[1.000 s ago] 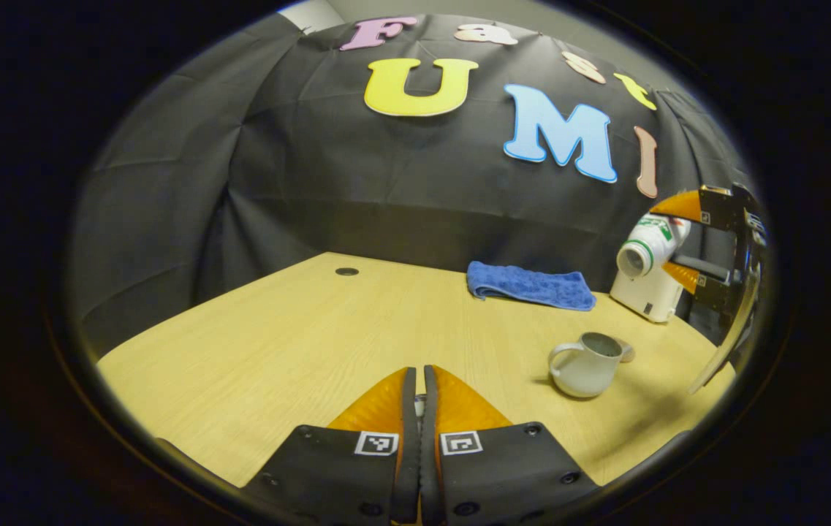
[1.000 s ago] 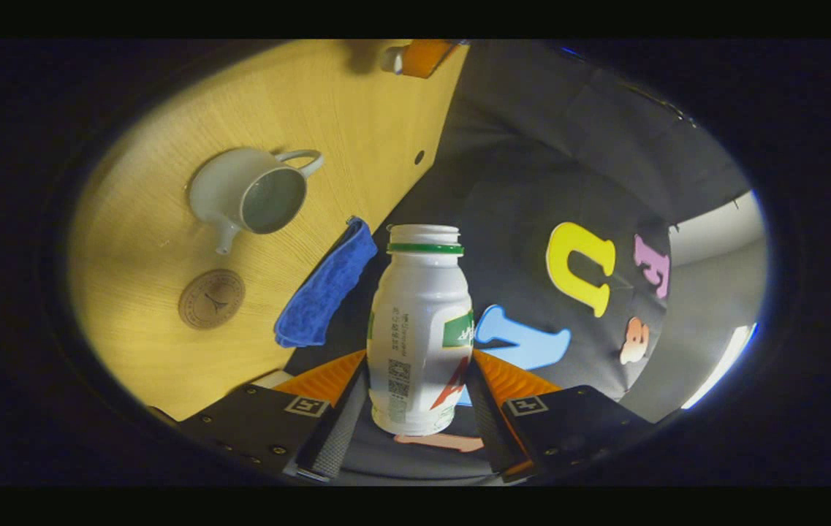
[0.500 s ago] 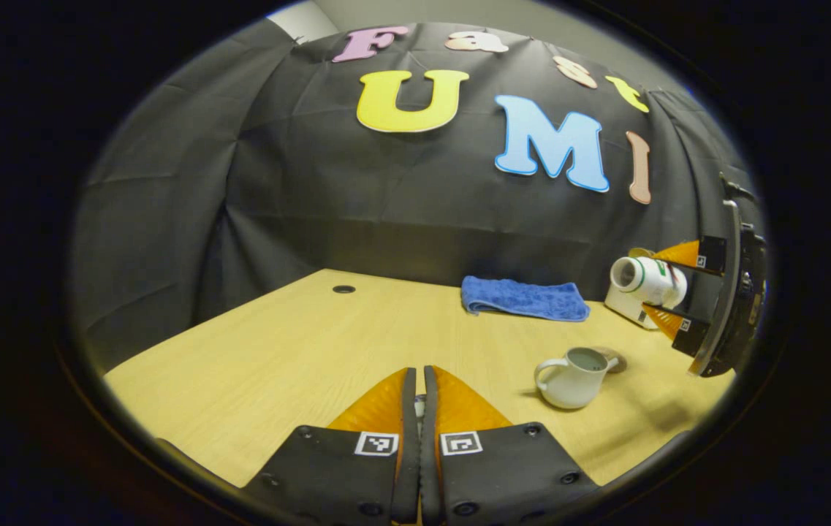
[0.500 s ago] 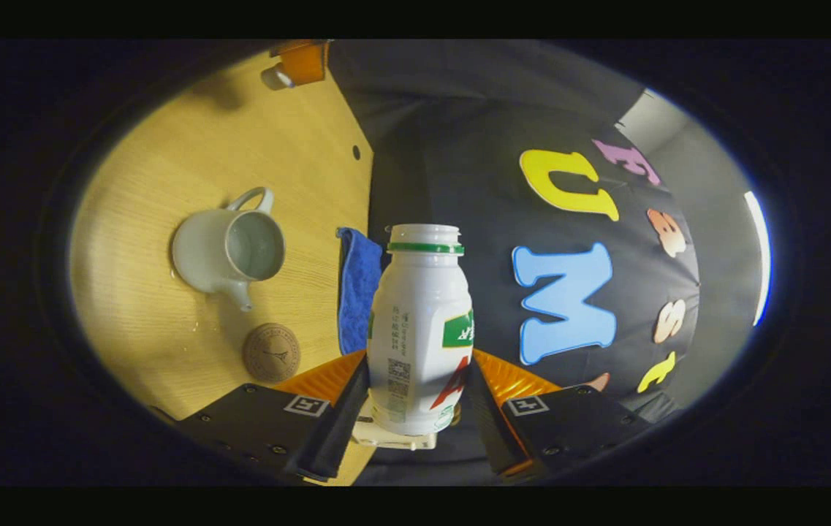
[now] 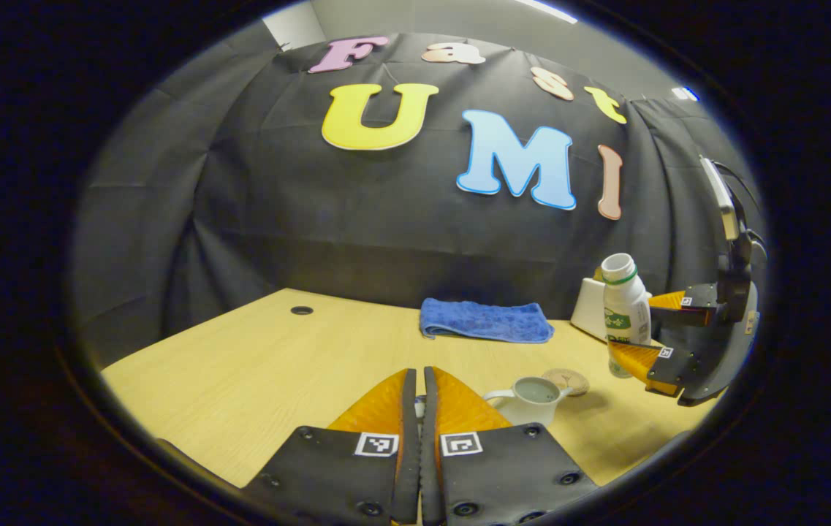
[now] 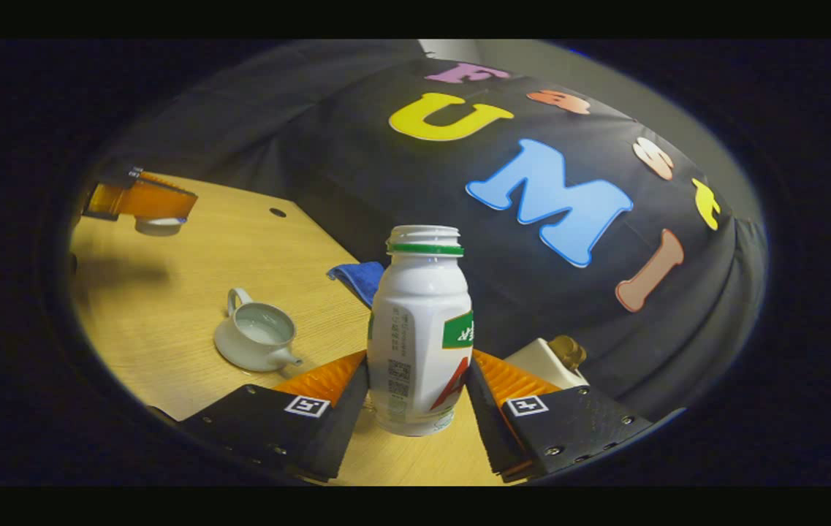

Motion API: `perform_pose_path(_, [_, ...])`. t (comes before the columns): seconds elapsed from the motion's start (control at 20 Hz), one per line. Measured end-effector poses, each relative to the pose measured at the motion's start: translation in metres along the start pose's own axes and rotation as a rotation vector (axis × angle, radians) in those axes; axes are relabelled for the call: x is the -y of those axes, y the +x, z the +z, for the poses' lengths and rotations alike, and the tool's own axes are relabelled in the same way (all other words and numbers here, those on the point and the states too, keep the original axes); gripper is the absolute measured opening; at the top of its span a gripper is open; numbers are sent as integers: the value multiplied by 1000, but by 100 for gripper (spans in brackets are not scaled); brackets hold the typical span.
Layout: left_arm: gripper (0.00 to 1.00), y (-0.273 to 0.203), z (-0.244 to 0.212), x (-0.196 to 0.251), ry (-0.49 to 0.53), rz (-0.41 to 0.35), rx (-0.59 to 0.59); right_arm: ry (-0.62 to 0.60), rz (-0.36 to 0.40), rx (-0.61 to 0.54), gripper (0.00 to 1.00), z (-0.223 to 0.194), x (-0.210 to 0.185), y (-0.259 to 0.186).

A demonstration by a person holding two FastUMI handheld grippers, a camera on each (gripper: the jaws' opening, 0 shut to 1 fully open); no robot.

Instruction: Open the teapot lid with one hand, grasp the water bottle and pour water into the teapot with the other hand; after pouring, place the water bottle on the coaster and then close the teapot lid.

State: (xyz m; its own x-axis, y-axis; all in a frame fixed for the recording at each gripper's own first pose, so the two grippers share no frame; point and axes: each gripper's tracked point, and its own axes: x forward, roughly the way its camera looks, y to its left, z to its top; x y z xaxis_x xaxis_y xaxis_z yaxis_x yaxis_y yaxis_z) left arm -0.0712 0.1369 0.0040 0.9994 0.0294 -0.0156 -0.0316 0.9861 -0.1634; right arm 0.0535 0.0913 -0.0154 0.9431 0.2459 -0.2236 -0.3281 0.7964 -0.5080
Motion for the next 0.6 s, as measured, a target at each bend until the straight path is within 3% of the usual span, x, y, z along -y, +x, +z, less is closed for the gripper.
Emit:
perform_pose_path(0.05, [7,5,3,8,9,-10,7,65,7,-6,73,-3,4,-1])
perform_pose_path(0.25, [11,29,9,40,40,-58,21,250,30,-31,73,-22,21,-9])
perform_pose_path(0.6, [11,62,-6,95,84,-138,-1,334,10,-51,73,-52,51,-22])
